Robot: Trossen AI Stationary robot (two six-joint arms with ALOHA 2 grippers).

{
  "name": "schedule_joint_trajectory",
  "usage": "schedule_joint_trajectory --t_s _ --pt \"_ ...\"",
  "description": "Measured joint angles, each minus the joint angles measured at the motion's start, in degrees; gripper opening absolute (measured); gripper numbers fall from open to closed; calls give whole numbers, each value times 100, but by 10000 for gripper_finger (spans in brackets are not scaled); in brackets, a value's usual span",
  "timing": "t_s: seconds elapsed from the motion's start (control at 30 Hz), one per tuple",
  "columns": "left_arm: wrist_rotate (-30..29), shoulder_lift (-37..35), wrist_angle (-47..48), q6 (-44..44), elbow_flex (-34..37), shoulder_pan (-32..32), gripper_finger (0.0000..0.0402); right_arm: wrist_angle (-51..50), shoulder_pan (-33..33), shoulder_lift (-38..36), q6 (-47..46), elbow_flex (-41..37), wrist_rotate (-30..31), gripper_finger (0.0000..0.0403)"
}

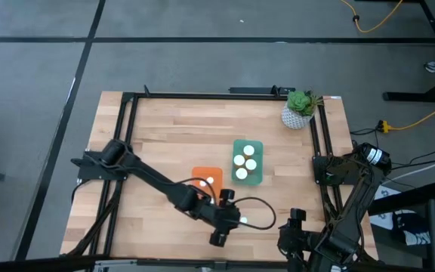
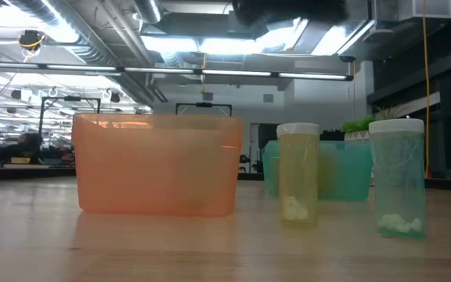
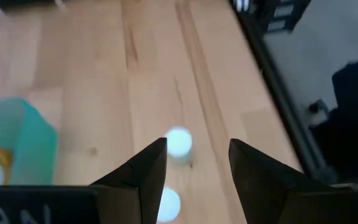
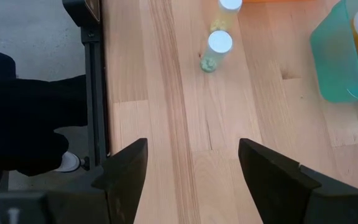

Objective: Pick and place medicine bottles into bin by pill shape (circle, oval)
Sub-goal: Put the small yellow tablet bottle into the orange bin

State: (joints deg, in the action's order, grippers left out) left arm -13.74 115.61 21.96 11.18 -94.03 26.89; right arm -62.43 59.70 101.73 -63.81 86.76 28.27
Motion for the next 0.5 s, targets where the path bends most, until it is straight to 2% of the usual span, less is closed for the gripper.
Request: schedule_joint_trajectory --t_s 0.3,0.5 --pt "899 345 487 -75 -32 -242 176 -1 0 0 -18 0 -2 255" --pt "1003 299 582 -441 -36 -321 206 -2 0 0 -13 0 -2 255"
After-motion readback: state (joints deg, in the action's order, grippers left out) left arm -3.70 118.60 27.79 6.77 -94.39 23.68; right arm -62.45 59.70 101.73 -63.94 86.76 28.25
